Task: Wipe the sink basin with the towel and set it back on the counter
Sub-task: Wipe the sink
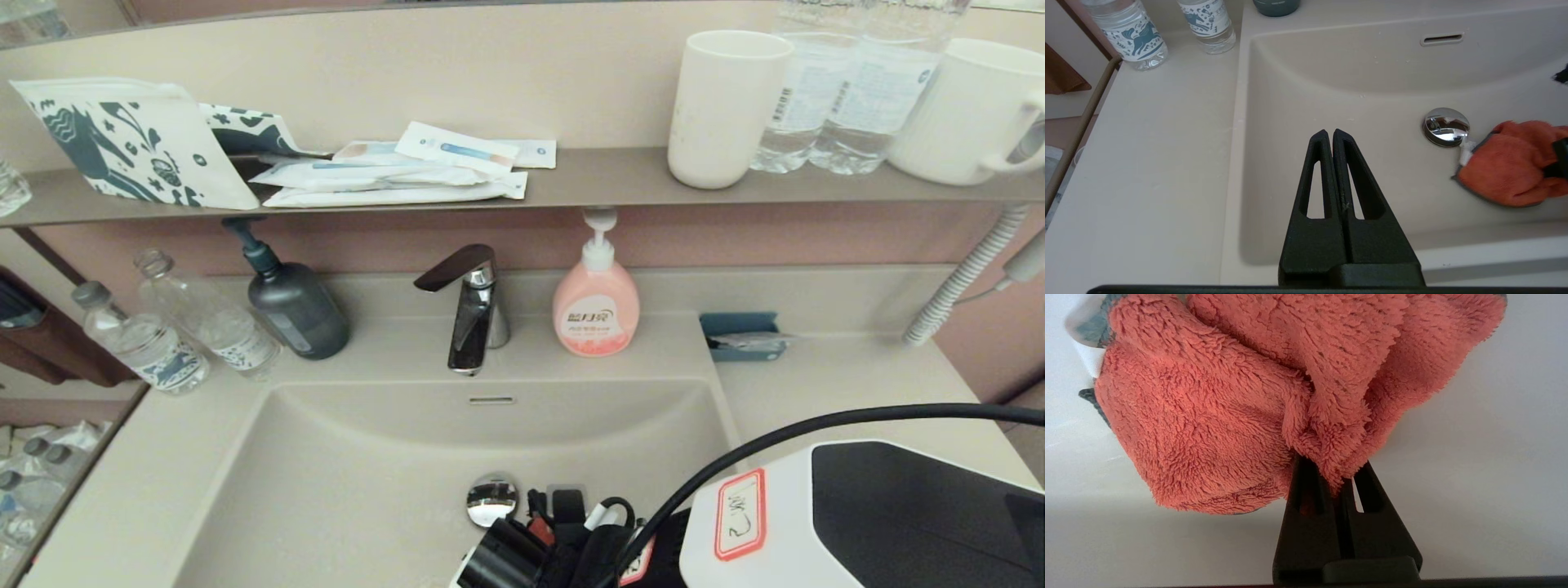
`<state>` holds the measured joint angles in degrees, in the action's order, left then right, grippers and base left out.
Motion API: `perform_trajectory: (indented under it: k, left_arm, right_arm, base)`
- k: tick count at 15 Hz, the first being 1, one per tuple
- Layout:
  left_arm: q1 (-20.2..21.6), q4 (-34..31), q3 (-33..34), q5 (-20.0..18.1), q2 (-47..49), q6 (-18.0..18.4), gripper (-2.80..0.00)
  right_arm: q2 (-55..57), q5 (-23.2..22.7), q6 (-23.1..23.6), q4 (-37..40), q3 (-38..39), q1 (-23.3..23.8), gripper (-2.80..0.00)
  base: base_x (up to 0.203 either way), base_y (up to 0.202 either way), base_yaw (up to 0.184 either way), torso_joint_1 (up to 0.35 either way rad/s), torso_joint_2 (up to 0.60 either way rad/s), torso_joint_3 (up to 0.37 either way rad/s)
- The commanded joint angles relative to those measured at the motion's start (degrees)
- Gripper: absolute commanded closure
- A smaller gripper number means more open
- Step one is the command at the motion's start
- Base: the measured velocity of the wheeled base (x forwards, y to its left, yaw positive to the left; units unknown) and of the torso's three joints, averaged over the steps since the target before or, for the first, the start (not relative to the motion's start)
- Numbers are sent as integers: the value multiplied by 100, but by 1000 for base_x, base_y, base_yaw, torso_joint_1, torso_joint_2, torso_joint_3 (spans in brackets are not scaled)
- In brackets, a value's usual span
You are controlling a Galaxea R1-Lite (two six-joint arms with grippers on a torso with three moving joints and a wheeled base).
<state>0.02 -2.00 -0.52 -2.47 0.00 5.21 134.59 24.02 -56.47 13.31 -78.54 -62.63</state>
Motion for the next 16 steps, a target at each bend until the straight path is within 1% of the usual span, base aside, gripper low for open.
perform_trajectory:
  k: [1,4,8,13,16]
  left_arm:
    - [-2,-2,0,-1,9,0,0]
    - [-2,-2,0,-2,9,-2,0]
    - [5,-2,0,-5,9,0,0]
    - [-2,-2,0,-6,9,-1,0]
    - [0,-2,0,-4,9,3,0]
  right_arm:
    - [267,-19,-36,3,-246,-98,0]
    - [538,-37,-28,-2,-868,-237,0]
    - [982,-78,-11,-5,-1666,-265,0]
    - [1133,-366,132,-4,-2343,-267,0]
    - [1145,-416,236,-12,-2753,-244,0]
  base:
    - [0,0,0,0,0,0]
    - [0,0,0,0,0,0]
    - [0,0,0,0,0,0]
    - [0,0,0,0,0,0]
    - [0,0,0,0,0,0]
